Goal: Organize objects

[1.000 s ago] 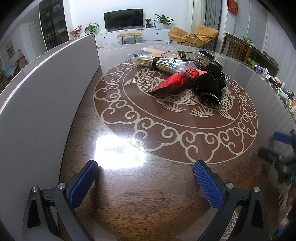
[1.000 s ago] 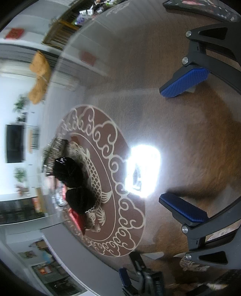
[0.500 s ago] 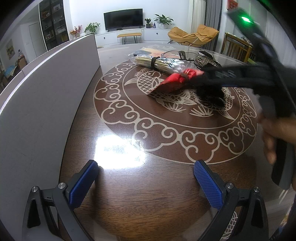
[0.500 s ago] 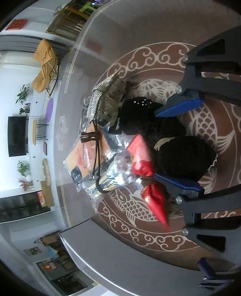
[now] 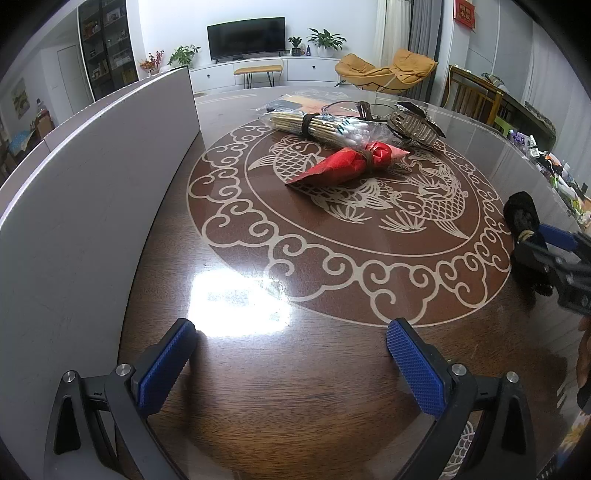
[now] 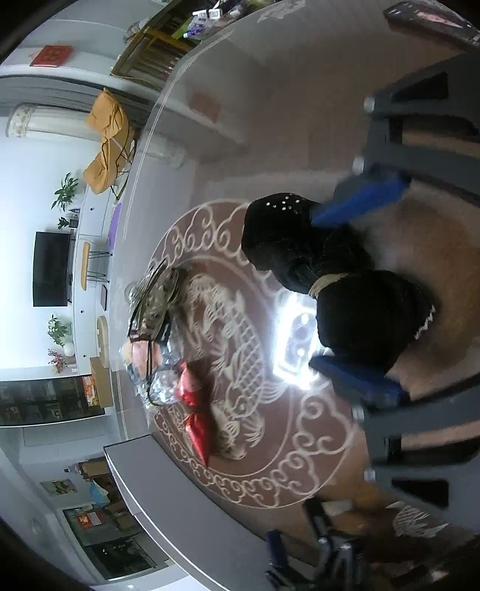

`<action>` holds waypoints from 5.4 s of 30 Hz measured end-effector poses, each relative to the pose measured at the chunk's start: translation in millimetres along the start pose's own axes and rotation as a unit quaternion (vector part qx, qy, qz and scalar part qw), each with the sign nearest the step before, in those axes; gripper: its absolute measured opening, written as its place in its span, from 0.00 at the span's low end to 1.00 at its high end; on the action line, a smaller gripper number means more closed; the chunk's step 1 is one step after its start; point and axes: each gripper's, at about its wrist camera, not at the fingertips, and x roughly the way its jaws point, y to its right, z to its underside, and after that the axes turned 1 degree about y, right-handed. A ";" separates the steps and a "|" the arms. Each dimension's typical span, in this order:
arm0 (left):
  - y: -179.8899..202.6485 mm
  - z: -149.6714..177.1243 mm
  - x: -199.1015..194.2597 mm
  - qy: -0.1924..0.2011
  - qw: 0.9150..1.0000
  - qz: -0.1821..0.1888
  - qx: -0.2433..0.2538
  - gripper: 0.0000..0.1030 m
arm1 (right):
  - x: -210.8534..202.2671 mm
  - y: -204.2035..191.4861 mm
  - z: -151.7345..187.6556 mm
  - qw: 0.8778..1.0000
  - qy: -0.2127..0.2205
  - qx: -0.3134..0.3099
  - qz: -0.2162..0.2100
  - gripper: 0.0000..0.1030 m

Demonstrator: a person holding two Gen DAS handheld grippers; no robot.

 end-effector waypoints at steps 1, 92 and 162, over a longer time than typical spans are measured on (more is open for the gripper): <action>0.0 0.0 0.0 0.000 1.000 0.000 0.000 1.00 | 0.9 2.5 1.7 1.000 -0.001 0.002 0.001 0.85; 45.0 -57.7 25.2 -0.017 0.996 0.079 0.047 0.23 | 25.6 -2.3 6.4 0.999 -0.033 0.004 -0.001 1.00; -163.2 34.4 -207.7 0.143 0.976 -0.079 -0.142 0.93 | -0.5 -125.4 -24.4 0.997 -0.018 -0.036 -0.069 1.00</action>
